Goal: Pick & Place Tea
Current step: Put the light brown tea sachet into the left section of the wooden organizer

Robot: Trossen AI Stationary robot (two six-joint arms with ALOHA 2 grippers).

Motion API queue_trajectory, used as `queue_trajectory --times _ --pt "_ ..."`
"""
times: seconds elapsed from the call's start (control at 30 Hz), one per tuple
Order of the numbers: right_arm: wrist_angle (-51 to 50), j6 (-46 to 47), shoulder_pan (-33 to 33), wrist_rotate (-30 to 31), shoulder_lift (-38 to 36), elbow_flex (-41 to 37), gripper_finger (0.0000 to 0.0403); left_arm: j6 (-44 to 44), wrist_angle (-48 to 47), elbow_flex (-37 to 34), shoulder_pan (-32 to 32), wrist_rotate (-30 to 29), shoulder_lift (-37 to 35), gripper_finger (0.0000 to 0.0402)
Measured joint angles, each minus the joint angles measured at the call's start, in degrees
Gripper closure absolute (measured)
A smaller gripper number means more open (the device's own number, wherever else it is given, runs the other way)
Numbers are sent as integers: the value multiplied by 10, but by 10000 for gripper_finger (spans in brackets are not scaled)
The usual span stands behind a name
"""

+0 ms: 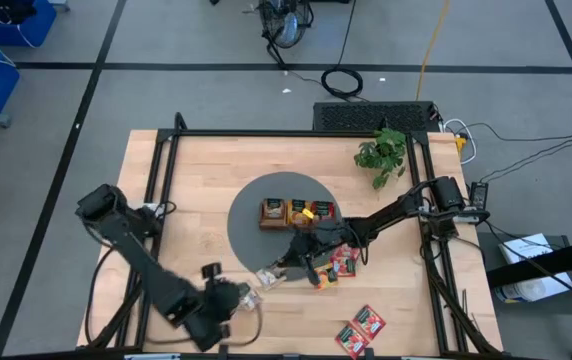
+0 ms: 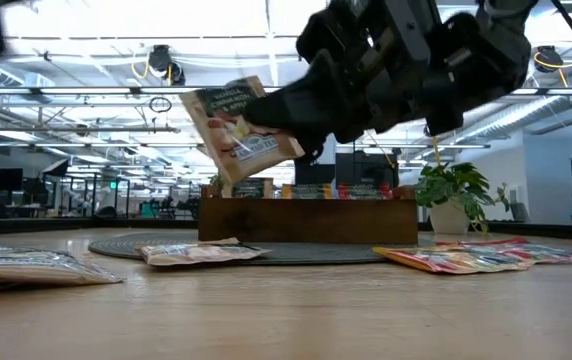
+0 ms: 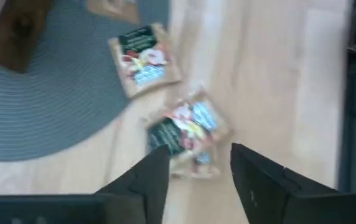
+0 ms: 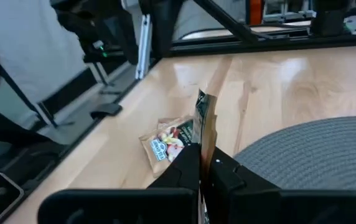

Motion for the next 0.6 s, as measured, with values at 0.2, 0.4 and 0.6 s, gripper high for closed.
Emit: queue_trajectory --times 0.2,0.4,0.6 --pt "47 13 -25 -19 0 -17 403 -45 2 0 -81 -99 0 305" --pt "106 -9 -52 -31 -12 -17 403 -58 46 -17 -144 -268 0 393" --pt "109 -33 -92 -29 -51 -16 403 42 308 -141 -158 -361 1 398"
